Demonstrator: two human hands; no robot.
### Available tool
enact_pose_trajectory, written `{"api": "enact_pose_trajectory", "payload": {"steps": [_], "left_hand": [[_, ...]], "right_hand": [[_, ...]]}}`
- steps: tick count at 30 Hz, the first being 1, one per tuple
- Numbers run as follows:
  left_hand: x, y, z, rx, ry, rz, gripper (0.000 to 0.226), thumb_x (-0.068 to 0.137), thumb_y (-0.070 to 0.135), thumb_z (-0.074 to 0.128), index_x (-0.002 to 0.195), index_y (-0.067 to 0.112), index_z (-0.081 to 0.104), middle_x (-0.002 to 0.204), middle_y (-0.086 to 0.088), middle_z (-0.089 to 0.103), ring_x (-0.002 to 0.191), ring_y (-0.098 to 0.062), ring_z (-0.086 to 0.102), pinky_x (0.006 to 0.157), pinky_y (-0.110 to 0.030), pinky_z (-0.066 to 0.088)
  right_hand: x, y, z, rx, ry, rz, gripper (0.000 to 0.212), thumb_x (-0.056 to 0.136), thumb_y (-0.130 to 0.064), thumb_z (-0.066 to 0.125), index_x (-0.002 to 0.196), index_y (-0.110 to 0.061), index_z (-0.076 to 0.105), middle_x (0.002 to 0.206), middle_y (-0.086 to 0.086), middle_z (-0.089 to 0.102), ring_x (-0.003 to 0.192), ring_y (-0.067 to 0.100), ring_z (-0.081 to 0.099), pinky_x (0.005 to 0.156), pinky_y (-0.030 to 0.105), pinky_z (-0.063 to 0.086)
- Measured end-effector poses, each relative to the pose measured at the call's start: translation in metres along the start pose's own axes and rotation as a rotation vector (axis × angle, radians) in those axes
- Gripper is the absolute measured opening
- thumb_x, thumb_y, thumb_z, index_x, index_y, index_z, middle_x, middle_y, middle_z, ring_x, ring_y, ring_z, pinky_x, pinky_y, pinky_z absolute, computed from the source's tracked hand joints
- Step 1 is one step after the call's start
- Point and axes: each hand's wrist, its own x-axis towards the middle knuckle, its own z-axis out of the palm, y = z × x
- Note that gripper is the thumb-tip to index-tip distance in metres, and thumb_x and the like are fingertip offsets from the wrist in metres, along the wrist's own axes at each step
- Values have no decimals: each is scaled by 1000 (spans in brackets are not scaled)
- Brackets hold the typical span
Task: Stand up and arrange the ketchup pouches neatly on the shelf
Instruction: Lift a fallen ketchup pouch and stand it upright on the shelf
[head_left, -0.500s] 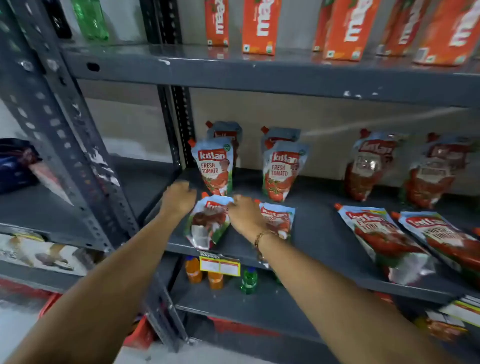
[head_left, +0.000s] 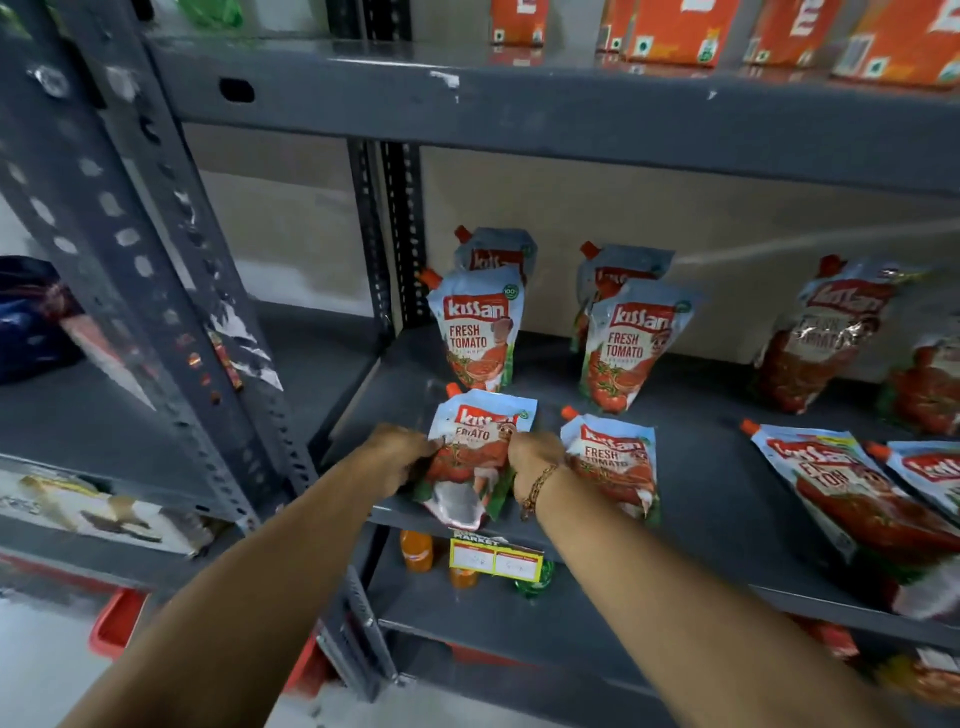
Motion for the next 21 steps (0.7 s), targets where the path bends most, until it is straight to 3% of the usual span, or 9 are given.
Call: {"api": "enact_pose_trajectory", "payload": {"steps": [2, 4, 7, 9, 12, 16, 19, 21], "left_hand": [[-6, 8, 2, -52, 19, 80, 15, 83, -1, 65, 96, -6, 65, 114, -26, 66, 98, -33, 65, 89, -44, 54], [-17, 19, 4, -95, 39, 229, 4, 83, -1, 64, 85, 3, 65, 101, -21, 69, 88, -27, 63, 75, -34, 54], [-32, 41, 4, -141, 80, 474, 17, 86, -4, 60, 76, 11, 62, 80, -4, 66, 75, -16, 60, 71, -23, 50], [-29, 47, 0, -113, 132, 561, 14, 86, -5, 58, 84, 8, 63, 82, -3, 65, 74, -11, 59, 76, -25, 51], [-17, 34, -5, 9, 208, 502, 12, 85, -3, 59, 85, 8, 63, 90, -11, 65, 84, -19, 58, 79, -34, 51], [-6, 19, -3, 53, 254, 412, 18, 86, -3, 57, 103, -3, 63, 95, -13, 65, 86, -20, 58, 75, -27, 53], [-9, 24, 0, 123, 241, 377, 4, 84, 1, 61, 86, 4, 63, 95, -14, 65, 85, -22, 59, 82, -37, 55], [-9, 21, 1, 228, 242, 265, 16, 82, 5, 65, 71, 12, 56, 91, -14, 65, 82, -25, 62, 78, -38, 58]], "right_hand": [[-8, -2, -4, 10, 54, -37, 23, 93, -13, 50, 85, 2, 66, 102, 11, 68, 83, 28, 66, 66, 32, 52], [-18, -11, -5, 16, 109, -189, 25, 94, -12, 47, 77, -4, 63, 102, 12, 70, 79, 26, 64, 63, 28, 49], [-31, -30, -12, -44, 147, -486, 24, 95, -6, 40, 108, -1, 60, 111, 11, 65, 100, 22, 60, 73, 21, 40], [-34, -36, -15, -107, 147, -644, 24, 98, -10, 39, 113, -2, 55, 110, 7, 61, 101, 16, 54, 73, 14, 35], [-21, -19, -12, -292, 102, -662, 22, 97, -12, 41, 107, 0, 56, 110, 14, 63, 103, 26, 58, 72, 22, 35], [-12, 0, -13, -337, 68, -622, 19, 97, -12, 42, 102, 0, 56, 108, 20, 65, 101, 31, 59, 72, 28, 40], [-9, -3, -16, -362, 71, -625, 18, 95, -8, 44, 101, 0, 59, 107, 18, 66, 102, 30, 60, 80, 33, 48], [-7, -6, -20, -406, 42, -618, 20, 92, -1, 44, 103, 1, 60, 108, 18, 67, 103, 30, 61, 84, 34, 49]]}}
